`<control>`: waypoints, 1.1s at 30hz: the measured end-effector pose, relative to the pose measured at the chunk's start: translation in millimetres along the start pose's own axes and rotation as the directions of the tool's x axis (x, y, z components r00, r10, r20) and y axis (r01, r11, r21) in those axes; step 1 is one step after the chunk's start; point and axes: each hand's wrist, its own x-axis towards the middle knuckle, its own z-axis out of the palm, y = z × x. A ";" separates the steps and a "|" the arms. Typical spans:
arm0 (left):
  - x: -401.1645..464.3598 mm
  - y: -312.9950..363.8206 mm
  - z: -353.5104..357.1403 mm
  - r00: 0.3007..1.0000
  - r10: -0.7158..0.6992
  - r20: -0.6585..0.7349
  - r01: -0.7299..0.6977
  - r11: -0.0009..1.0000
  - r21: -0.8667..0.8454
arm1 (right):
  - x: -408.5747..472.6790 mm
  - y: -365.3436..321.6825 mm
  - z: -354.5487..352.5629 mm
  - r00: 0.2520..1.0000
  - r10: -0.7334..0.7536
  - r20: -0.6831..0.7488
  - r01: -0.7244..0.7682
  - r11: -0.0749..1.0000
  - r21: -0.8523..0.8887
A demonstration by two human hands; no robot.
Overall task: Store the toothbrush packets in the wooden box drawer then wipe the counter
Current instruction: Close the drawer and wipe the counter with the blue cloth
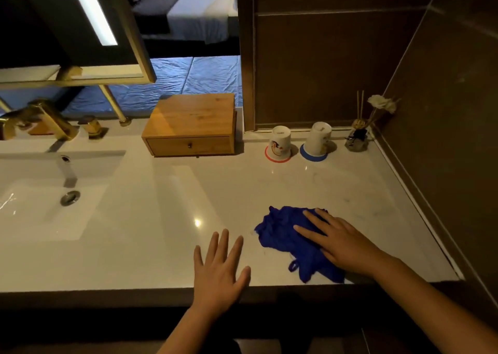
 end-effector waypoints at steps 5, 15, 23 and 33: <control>-6.0 -0.5 3.0 1.000 -0.026 0.012 0.025 0.999 0.033 | 18.1 4.8 1.8 0.980 -0.143 0.141 0.140 0.990 0.028; 2.5 11.2 -5.1 0.998 -0.023 0.053 0.021 0.999 0.043 | 10.6 -4.9 -0.2 0.995 -0.076 -0.064 0.089 0.971 0.221; -2.3 -9.9 -39.1 0.995 0.019 0.096 -0.012 0.998 -0.067 | 11.7 -51.5 -11.3 0.938 0.103 -0.330 0.060 0.892 0.448; -37.6 -168.7 -108.5 0.975 -0.155 -0.161 0.137 0.984 -0.114 | 38.3 -147.5 -85.0 0.863 0.193 -0.467 0.127 0.811 0.571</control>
